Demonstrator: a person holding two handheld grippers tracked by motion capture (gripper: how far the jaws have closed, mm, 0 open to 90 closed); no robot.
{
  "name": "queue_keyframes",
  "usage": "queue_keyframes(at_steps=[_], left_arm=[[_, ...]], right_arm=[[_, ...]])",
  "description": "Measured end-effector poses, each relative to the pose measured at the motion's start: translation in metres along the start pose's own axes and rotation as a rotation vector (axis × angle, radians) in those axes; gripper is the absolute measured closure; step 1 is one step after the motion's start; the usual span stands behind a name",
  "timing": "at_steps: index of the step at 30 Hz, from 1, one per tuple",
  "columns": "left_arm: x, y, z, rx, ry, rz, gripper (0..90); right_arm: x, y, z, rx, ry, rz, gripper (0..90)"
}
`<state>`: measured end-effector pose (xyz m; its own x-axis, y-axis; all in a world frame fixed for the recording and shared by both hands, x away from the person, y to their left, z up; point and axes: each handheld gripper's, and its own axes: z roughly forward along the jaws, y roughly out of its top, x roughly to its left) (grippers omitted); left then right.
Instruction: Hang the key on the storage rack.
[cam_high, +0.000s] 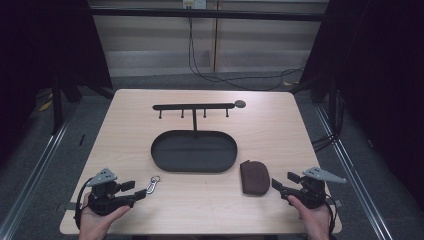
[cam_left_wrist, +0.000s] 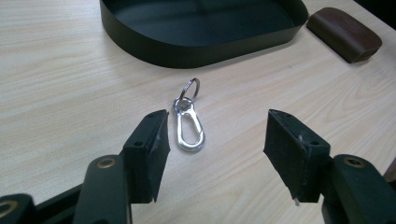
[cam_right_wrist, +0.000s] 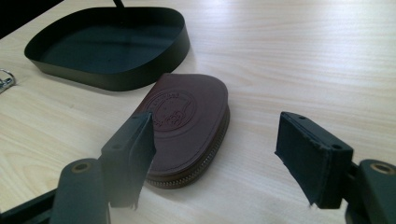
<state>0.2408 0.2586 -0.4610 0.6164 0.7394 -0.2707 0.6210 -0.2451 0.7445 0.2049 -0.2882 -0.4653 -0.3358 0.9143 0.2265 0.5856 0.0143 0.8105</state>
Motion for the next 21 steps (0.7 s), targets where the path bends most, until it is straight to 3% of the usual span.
queue_keyframes(at_steps=[6,11,16,20,21], left_arm=[[-0.001,0.003,0.002,0.013,-0.007,0.010,37.6],[-0.001,0.006,-0.001,0.002,-0.043,-0.002,39.3],[0.000,0.010,-0.005,-0.031,-0.054,-0.048,46.8],[-0.006,0.015,-0.007,-0.007,-0.001,-0.001,47.6],[-0.007,0.016,-0.006,0.007,-0.004,0.005,47.6]], right_arm=[[-0.002,-0.001,-0.001,0.002,0.013,0.027,25.3],[-0.003,-0.002,-0.002,0.002,0.015,0.025,24.5],[-0.004,-0.002,-0.002,0.003,0.013,0.034,24.7],[-0.002,-0.002,-0.002,0.006,0.021,0.025,24.7],[-0.001,-0.002,-0.002,0.005,0.021,0.021,24.7]])
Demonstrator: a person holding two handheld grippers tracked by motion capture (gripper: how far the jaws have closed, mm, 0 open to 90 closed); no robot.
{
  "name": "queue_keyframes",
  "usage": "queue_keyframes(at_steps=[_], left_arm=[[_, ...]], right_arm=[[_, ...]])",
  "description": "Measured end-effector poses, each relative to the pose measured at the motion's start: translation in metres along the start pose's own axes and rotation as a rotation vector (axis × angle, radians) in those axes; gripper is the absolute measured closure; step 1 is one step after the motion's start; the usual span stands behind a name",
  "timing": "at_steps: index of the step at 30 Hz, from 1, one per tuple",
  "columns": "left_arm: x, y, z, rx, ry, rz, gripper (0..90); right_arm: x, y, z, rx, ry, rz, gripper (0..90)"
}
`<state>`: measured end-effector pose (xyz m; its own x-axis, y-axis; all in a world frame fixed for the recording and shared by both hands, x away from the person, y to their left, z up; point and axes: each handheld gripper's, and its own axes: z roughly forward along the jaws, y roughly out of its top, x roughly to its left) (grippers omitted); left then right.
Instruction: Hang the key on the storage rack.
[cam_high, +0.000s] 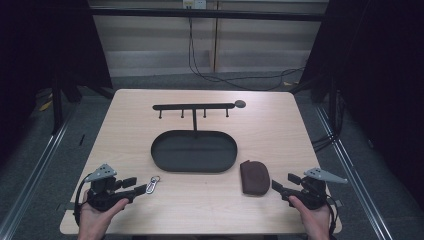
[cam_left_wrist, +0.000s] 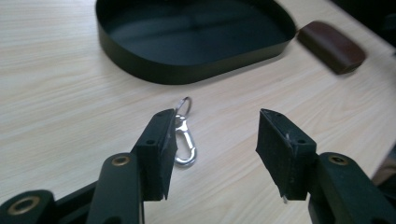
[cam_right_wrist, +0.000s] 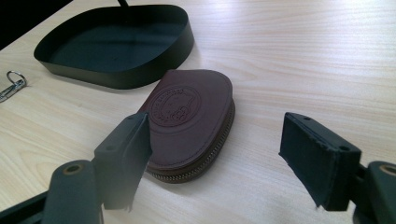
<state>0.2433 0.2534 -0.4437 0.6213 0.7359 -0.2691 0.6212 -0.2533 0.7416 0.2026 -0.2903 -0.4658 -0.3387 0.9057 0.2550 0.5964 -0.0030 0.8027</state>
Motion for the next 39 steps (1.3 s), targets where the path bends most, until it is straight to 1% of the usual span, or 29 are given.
queue_keyframes(at_steps=[1,2,4,5,7,8,10,11,13,15,16,20,23,24,25,26,27,28,29,30,31,33,34,36,38,39], left_arm=[[-0.001,0.001,0.001,0.015,0.001,0.011,47.6],[-0.003,0.003,0.002,0.033,0.012,0.024,47.5],[-0.006,0.008,0.004,0.066,0.022,0.058,47.3],[-0.007,0.010,0.005,0.070,0.023,0.061,47.3],[-0.009,0.016,0.007,0.082,0.028,0.081,48.2],[-0.010,0.017,0.007,0.088,0.027,0.092,49.0],[-0.010,0.021,0.007,0.094,0.023,0.102,50.2],[-0.011,0.024,0.007,0.101,0.013,0.098,50.9],[-0.010,0.027,0.007,0.113,0.004,0.101,51.6],[-0.011,0.032,0.008,0.132,0.014,0.116,53.3],[-0.011,0.034,0.009,0.136,0.010,0.113,53.8],[-0.013,0.043,0.016,0.193,0.030,0.125,54.1],[-0.013,0.046,0.022,0.229,0.052,0.135,54.1],[-0.013,0.047,0.024,0.235,0.054,0.136,54.1],[-0.014,0.047,0.026,0.242,0.067,0.141,54.1],[-0.013,0.048,0.027,0.263,0.063,0.153,54.1],[-0.013,0.050,0.028,0.275,0.073,0.161,54.1],[-0.013,0.050,0.029,0.275,0.074,0.157,54.1],[-0.011,0.051,0.030,0.285,0.074,0.160,54.1],[-0.011,0.051,0.030,0.285,0.074,0.160,54.2],[-0.007,0.053,0.032,0.311,0.064,0.162,54.1],[-0.004,0.054,0.035,0.336,0.039,0.135,54.2],[-0.003,0.055,0.037,0.343,0.042,0.137,54.6],[0.000,0.056,0.040,0.372,0.038,0.149,55.7],[0.001,0.059,0.043,0.399,0.057,0.162,56.9],[0.002,0.060,0.044,0.411,0.049,0.161,58.3]], right_arm=[[0.000,0.000,0.000,0.000,0.003,0.001,24.7],[0.000,0.000,0.000,0.001,0.003,0.000,24.7],[0.000,0.000,-0.001,0.001,0.005,-0.001,24.7],[0.001,0.000,-0.001,-0.001,0.004,-0.006,24.7],[0.001,0.000,-0.001,0.001,0.008,-0.006,24.7],[0.001,0.000,0.000,0.003,0.008,-0.007,24.7],[0.001,0.000,0.000,0.006,0.008,-0.005,24.7],[0.001,0.000,0.000,0.006,0.009,-0.004,24.7],[0.001,0.000,0.001,0.009,0.012,-0.005,24.7],[0.001,0.000,0.001,0.009,0.014,-0.009,24.8],[0.001,0.000,0.001,0.010,0.014,-0.010,24.8],[0.001,0.000,0.001,0.009,0.015,-0.004,24.4],[0.001,0.000,0.000,0.010,0.017,-0.005,24.1],[0.001,0.000,0.000,0.010,0.018,-0.005,24.2],[0.001,-0.001,0.000,0.011,0.018,-0.007,24.2],[0.001,0.000,0.000,0.011,0.018,-0.005,24.1],[0.001,0.000,0.001,0.013,0.018,-0.007,24.1],[0.001,0.000,0.002,0.015,0.017,-0.007,24.1],[0.000,0.000,0.002,0.017,0.019,-0.008,24.1],[0.001,0.000,0.002,0.021,0.017,-0.008,24.1],[0.001,0.000,0.003,0.025,0.012,-0.012,24.1],[0.001,0.000,0.003,0.026,0.008,-0.013,23.9],[0.001,0.000,0.003,0.027,0.001,-0.013,23.4],[0.001,0.000,0.002,0.023,0.002,-0.008,23.3],[0.000,-0.001,0.002,0.023,-0.004,-0.005,23.2],[0.000,-0.001,0.002,0.023,-0.001,-0.006,23.2]])
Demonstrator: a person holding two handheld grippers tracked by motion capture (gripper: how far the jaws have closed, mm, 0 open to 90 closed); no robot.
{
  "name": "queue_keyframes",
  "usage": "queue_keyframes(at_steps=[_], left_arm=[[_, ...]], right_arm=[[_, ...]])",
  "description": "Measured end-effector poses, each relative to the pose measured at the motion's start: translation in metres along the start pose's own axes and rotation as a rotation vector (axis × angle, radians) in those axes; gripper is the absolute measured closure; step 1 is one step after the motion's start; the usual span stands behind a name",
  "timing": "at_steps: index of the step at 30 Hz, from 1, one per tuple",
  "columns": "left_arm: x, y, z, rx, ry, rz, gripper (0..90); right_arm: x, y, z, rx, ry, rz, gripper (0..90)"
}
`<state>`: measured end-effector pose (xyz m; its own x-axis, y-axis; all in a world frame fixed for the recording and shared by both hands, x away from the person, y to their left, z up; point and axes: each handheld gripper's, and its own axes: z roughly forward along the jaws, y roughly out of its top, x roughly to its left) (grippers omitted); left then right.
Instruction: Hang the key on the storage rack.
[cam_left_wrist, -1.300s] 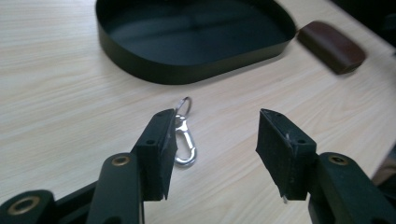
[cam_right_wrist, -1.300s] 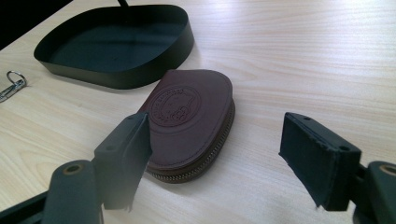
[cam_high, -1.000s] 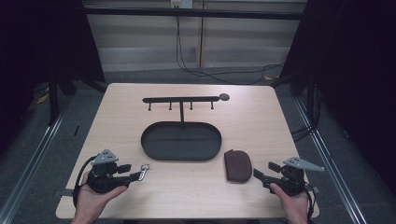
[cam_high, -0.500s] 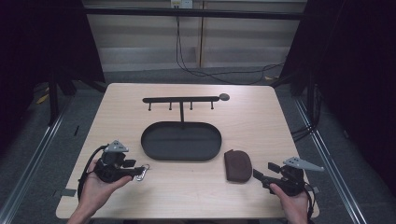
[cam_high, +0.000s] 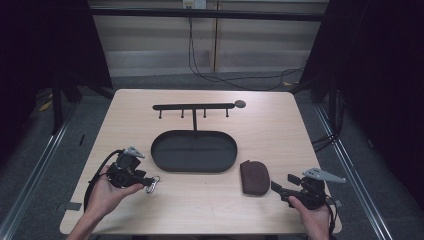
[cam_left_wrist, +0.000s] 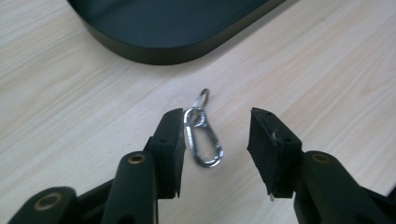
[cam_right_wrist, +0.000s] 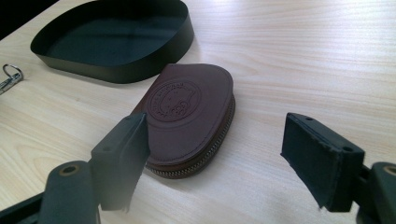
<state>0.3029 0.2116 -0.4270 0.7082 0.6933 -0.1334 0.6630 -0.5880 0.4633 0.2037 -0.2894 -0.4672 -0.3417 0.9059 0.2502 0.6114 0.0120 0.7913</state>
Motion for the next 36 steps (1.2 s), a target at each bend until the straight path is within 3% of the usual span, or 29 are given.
queue_keyframes(at_steps=[18,36], left_arm=[[0.006,0.026,0.013,0.163,-0.006,0.082,71.6],[0.013,0.036,0.037,0.277,-0.017,0.106,78.2]], right_arm=[[0.001,0.000,0.003,0.024,0.007,-0.006,22.8],[0.002,-0.001,0.005,0.043,0.012,-0.015,22.2]])
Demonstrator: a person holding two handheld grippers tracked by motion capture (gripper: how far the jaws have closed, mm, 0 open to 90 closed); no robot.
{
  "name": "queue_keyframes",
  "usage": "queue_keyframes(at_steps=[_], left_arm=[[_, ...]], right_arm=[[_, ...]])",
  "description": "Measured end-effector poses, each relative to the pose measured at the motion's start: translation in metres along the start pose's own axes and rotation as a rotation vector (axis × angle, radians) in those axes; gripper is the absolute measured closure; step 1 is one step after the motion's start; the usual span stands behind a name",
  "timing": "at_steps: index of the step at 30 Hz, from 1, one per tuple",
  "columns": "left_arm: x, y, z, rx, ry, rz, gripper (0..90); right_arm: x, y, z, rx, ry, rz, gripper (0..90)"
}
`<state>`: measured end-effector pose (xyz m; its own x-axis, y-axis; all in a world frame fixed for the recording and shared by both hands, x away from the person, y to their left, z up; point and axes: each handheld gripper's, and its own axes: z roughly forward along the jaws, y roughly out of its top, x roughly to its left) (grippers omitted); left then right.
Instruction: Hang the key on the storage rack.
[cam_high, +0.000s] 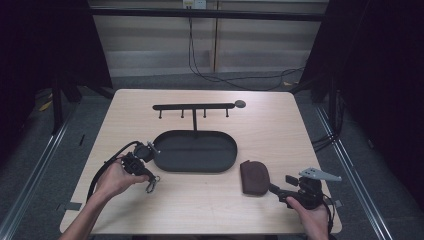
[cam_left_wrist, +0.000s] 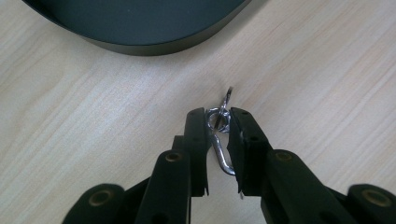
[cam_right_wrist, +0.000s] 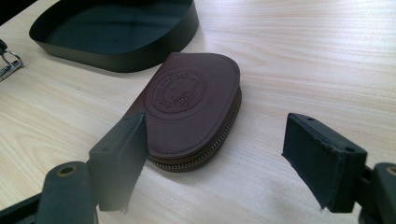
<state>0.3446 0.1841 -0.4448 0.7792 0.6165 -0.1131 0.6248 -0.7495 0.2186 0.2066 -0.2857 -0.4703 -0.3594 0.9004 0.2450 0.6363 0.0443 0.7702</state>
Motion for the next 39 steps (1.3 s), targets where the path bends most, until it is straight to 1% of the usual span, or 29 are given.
queue_keyframes(at_steps=[4,5,7,10,12,13,15,17,21,23,25,26,27,29,30,31,32,33,34,38,39], left_arm=[[0.001,0.001,0.002,0.018,-0.003,0.007,79.8],[0.001,0.001,0.003,0.017,-0.005,0.003,80.5],[0.001,0.002,0.004,0.030,0.009,0.008,80.8],[0.002,0.003,0.005,0.037,0.012,0.003,81.4],[0.004,0.005,0.007,0.038,0.003,0.007,81.9],[0.004,0.005,0.007,0.042,0.006,0.015,82.0],[0.003,0.006,0.008,0.048,0.001,0.019,82.7],[0.002,0.007,0.009,0.054,0.002,0.024,86.2],[0.000,0.008,0.008,0.060,-0.016,0.036,89.2],[-0.001,0.008,0.008,0.067,-0.010,0.034,89.3],[-0.002,0.009,0.008,0.074,-0.015,0.037,89.4],[-0.002,0.010,0.008,0.078,-0.017,0.032,89.4],[-0.004,0.011,0.007,0.087,-0.006,0.025,89.4],[-0.005,0.012,0.005,0.094,-0.010,0.032,89.4],[-0.006,0.012,0.003,0.088,-0.018,0.022,89.4],[-0.005,0.012,0.001,0.085,-0.027,0.028,89.4],[-0.005,0.012,-0.001,0.079,-0.025,0.025,89.4],[-0.004,0.013,-0.004,0.075,-0.028,0.032,89.4],[-0.004,0.014,-0.006,0.064,-0.031,0.024,89.4],[-0.004,0.017,-0.015,0.055,-0.033,0.030,89.4],[-0.004,0.017,-0.015,0.055,-0.033,0.030,89.4]], right_arm=[[0.000,0.000,0.001,0.007,0.001,0.001,21.8],[0.000,0.000,0.001,0.010,0.003,0.001,21.6],[0.001,0.000,0.003,0.024,0.009,0.001,21.0],[0.001,-0.001,0.005,0.039,0.014,-0.008,20.8],[0.002,0.000,0.006,0.044,0.014,-0.013,20.8],[0.002,-0.001,0.006,0.045,0.016,-0.011,20.8],[0.001,0.000,0.006,0.045,0.017,-0.010,20.8],[0.001,-0.001,0.006,0.046,0.017,-0.011,20.7],[0.001,-0.001,0.006,0.049,0.017,-0.009,20.6],[0.001,-0.001,0.006,0.049,0.016,-0.009,20.7],[0.001,-0.001,0.006,0.049,0.016,-0.010,20.6],[0.001,-0.001,0.006,0.050,0.017,-0.010,20.6],[0.001,-0.001,0.006,0.049,0.017,-0.011,20.6],[0.001,-0.001,0.006,0.049,0.016,-0.011,20.6],[0.001,-0.001,0.006,0.048,0.016,-0.010,20.6],[0.001,-0.001,0.006,0.048,0.016,-0.011,20.6],[0.001,-0.001,0.006,0.049,0.016,-0.010,20.6],[0.001,-0.001,0.006,0.049,0.016,-0.011,20.6],[0.001,-0.001,0.006,0.051,0.015,-0.010,20.5],[0.001,-0.001,0.006,0.051,0.015,-0.011,20.5],[0.001,-0.001,0.006,0.051,0.014,-0.007,20.5]])
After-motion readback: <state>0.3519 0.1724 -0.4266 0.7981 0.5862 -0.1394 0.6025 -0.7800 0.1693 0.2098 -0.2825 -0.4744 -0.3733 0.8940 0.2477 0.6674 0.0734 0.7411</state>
